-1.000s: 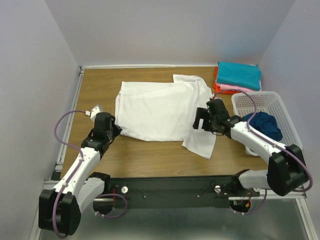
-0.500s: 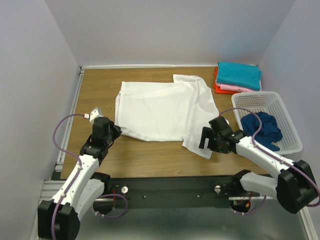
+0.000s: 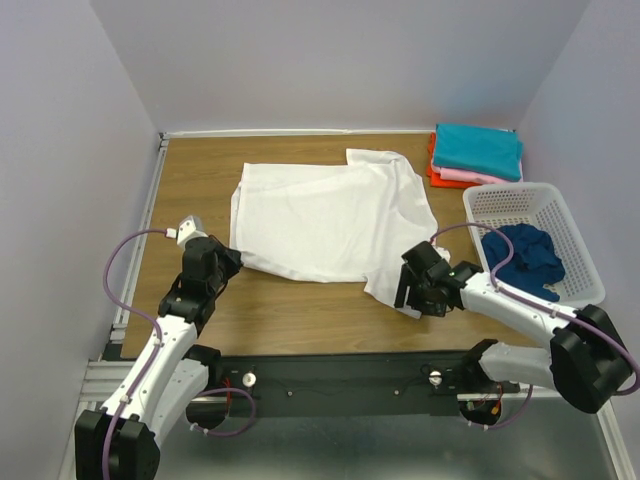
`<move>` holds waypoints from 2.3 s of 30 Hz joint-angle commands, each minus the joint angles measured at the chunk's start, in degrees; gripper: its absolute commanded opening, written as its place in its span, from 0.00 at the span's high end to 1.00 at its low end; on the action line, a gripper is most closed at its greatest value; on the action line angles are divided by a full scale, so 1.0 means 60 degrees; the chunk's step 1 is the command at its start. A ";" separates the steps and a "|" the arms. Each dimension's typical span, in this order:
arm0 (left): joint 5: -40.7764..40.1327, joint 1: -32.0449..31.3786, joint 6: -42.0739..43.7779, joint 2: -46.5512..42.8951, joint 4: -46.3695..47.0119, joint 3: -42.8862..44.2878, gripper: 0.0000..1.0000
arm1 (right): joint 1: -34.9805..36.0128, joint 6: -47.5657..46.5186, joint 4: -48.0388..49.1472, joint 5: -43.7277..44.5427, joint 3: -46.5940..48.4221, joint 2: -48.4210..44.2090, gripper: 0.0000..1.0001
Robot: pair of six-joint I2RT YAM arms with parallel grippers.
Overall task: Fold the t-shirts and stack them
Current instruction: Flatten the tshirt out
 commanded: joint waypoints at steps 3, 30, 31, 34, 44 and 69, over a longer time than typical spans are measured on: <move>0.0057 -0.0031 0.0192 -0.0319 0.0246 -0.0182 1.00 | 0.0672 0.1181 -0.0908 0.1114 0.0094 0.0449 0.24; -0.0573 -0.0031 0.0001 -0.0539 0.0099 -0.0256 1.00 | 0.0703 0.1944 -0.0938 0.2461 -0.0113 0.0024 0.99; -0.0602 -0.0031 -0.0042 -0.0525 0.0128 -0.0241 1.00 | 0.0703 0.1842 -0.0894 0.2579 0.0265 0.0112 0.99; -0.0850 -0.0031 -0.0159 -0.0452 0.0216 -0.0051 1.00 | 0.0688 0.1344 -0.0762 0.3661 0.1086 0.0244 0.99; -0.2359 -0.0031 -0.0248 0.0309 0.0524 0.2332 1.00 | -0.1961 -0.1964 0.0980 0.4120 0.5638 0.0771 0.99; -0.0018 -0.0031 0.1818 -0.1534 0.0773 0.9762 1.00 | -0.2124 -0.5117 0.0880 0.0692 1.3874 -0.1410 0.99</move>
